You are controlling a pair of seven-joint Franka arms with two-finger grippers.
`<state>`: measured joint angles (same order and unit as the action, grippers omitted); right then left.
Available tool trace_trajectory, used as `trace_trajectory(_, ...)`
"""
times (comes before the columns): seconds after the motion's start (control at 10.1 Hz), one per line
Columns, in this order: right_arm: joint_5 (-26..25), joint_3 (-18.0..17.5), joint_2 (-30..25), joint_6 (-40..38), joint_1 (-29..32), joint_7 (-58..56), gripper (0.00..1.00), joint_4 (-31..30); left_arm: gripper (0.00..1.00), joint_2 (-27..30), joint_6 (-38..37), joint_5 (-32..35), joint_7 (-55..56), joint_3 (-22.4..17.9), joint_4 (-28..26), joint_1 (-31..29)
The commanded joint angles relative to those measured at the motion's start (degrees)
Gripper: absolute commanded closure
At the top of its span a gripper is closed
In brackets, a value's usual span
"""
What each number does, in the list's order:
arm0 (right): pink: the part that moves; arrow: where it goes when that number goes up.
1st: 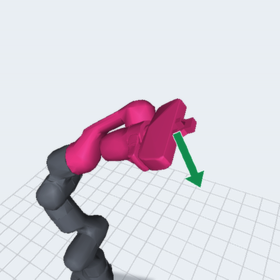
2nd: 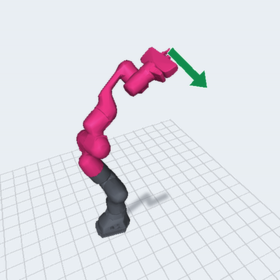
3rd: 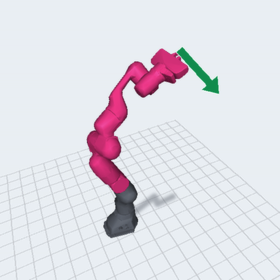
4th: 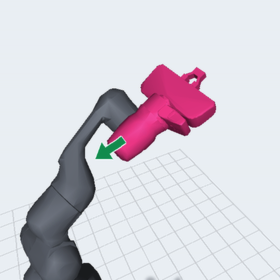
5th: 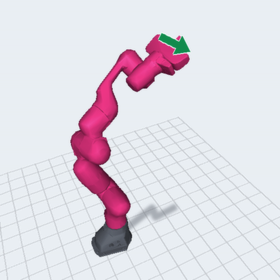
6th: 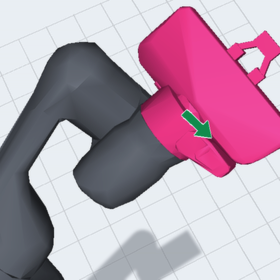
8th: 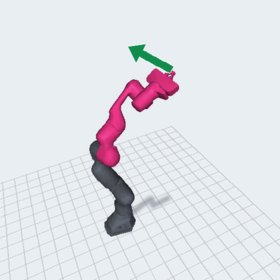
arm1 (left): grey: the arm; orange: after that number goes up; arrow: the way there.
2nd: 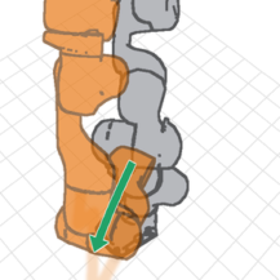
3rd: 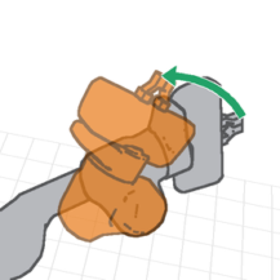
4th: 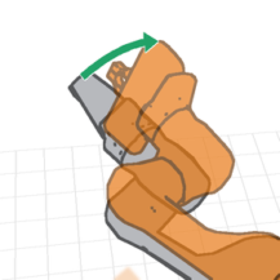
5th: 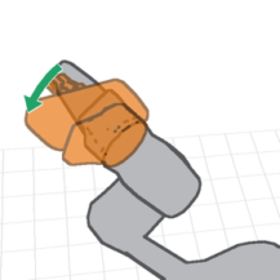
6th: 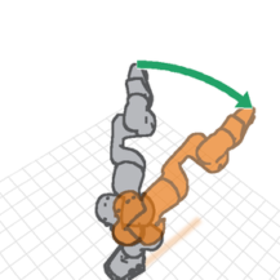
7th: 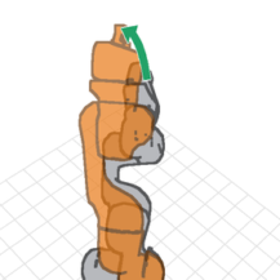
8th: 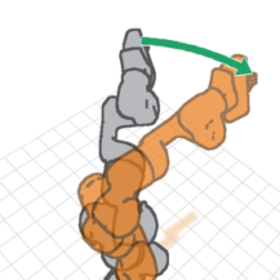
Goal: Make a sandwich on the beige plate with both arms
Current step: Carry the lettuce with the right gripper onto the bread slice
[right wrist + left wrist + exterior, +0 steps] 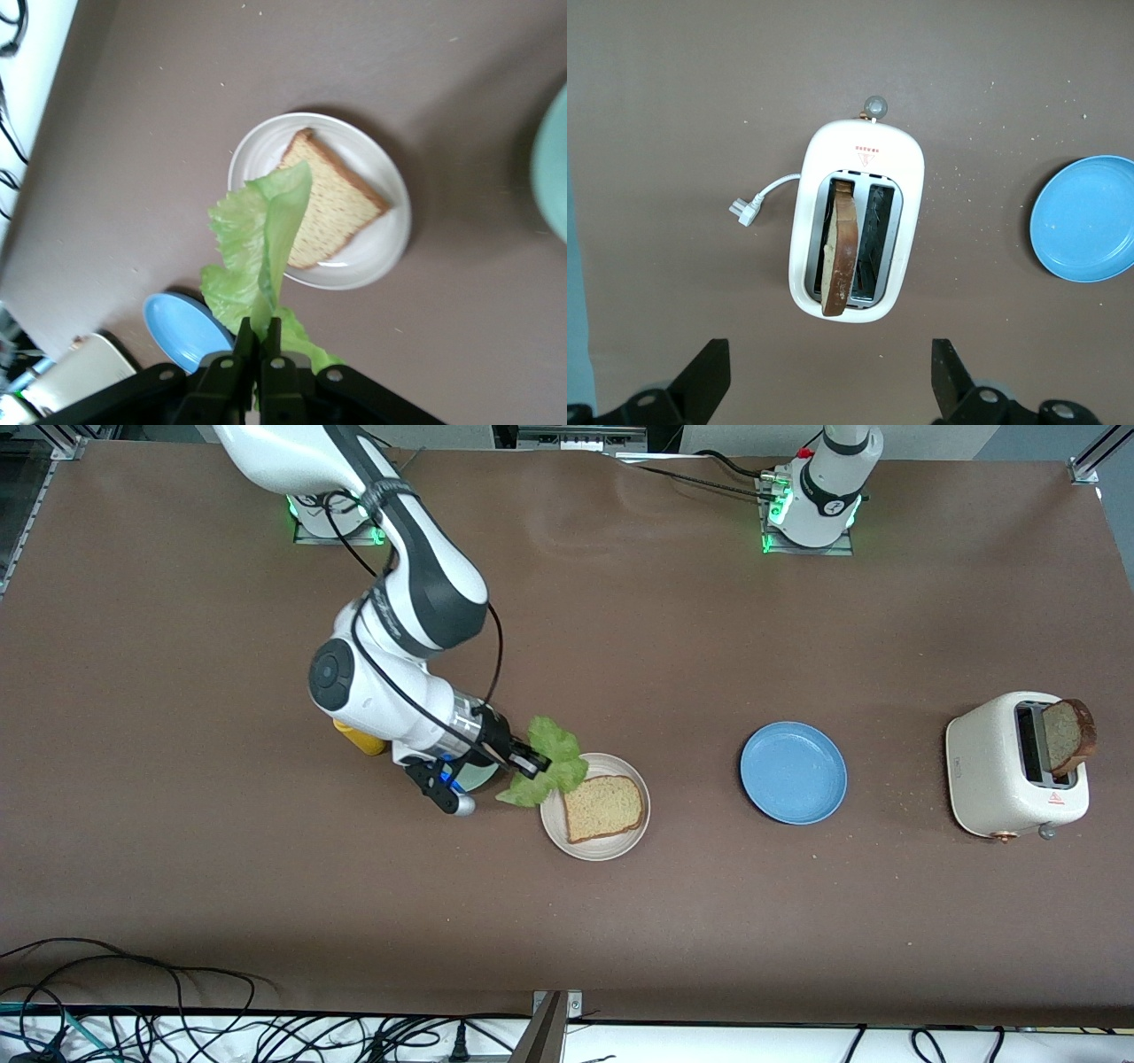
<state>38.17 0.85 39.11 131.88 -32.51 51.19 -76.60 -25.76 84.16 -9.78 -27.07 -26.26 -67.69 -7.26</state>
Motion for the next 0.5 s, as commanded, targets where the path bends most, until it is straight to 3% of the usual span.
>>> trace_trajectory(0.0,7.3,0.3,5.9,10.4,-3.1,0.4,1.0,1.4,0.0,0.5,-0.7,-1.4,-1.0,0.0,0.1,0.0)
trace_trajectory(0.3,8.6,-0.1,11.4,23.0,-6.6,-0.7,0.97,2.5,0.0,0.5,-0.7,-1.4,-1.0,0.0,0.1,0.0)
trace_trajectory(0.4,8.7,-0.1,11.9,23.2,-6.6,-0.7,0.73,2.5,0.0,0.5,-0.7,-1.4,-1.0,0.0,0.1,0.1)
